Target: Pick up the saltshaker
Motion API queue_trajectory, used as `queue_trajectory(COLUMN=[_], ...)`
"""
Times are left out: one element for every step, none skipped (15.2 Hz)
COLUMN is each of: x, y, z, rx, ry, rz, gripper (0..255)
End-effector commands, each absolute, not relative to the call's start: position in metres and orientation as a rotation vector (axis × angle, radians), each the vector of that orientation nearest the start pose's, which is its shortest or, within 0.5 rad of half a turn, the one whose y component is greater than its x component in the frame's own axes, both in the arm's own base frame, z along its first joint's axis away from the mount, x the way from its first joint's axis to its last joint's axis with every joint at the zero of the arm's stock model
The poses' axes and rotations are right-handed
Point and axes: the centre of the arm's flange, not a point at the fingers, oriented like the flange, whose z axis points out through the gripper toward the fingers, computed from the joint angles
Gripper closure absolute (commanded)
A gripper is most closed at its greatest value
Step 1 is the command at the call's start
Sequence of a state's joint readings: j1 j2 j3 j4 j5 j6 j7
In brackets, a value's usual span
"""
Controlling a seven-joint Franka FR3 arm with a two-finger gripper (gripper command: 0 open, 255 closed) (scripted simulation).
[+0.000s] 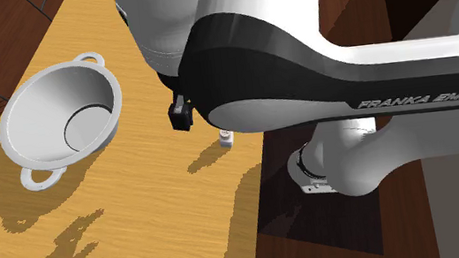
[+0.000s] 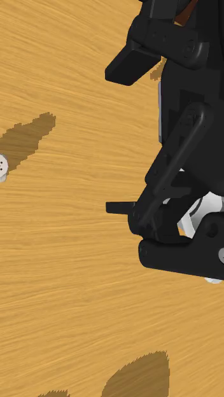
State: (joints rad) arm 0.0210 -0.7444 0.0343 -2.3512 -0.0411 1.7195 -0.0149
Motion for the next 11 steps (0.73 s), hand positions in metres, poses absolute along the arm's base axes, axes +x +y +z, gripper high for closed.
queue_trajectory(x=[0.332,0.329,0.326,0.323,0.320,0.317,0.313,0.310,0.306,0.302,0.298], y=[0.018,0.018,0.018,0.017,0.017,0.017,0.017,0.016,0.016,0.016,0.015], z=[0.594,0.581,0.569,0.557,0.544,0.532,0.520,0.508,0.496,0.484,0.472], rx=[-3.197,-3.202,-3.207,-3.213,-3.218,-3.223,-3.228,-3.232,-3.237,-3.242,-3.246], ry=[-0.106,-0.102,-0.099,-0.095,-0.091,-0.088,-0.084,-0.080,-0.077,-0.073,-0.069], rz=[-0.182,-0.167,-0.153,-0.138,-0.124,-0.109,-0.095,-0.080,-0.065,-0.051,-0.036], gripper=[0,0,0,0,0,0,0,0,0,0,0])
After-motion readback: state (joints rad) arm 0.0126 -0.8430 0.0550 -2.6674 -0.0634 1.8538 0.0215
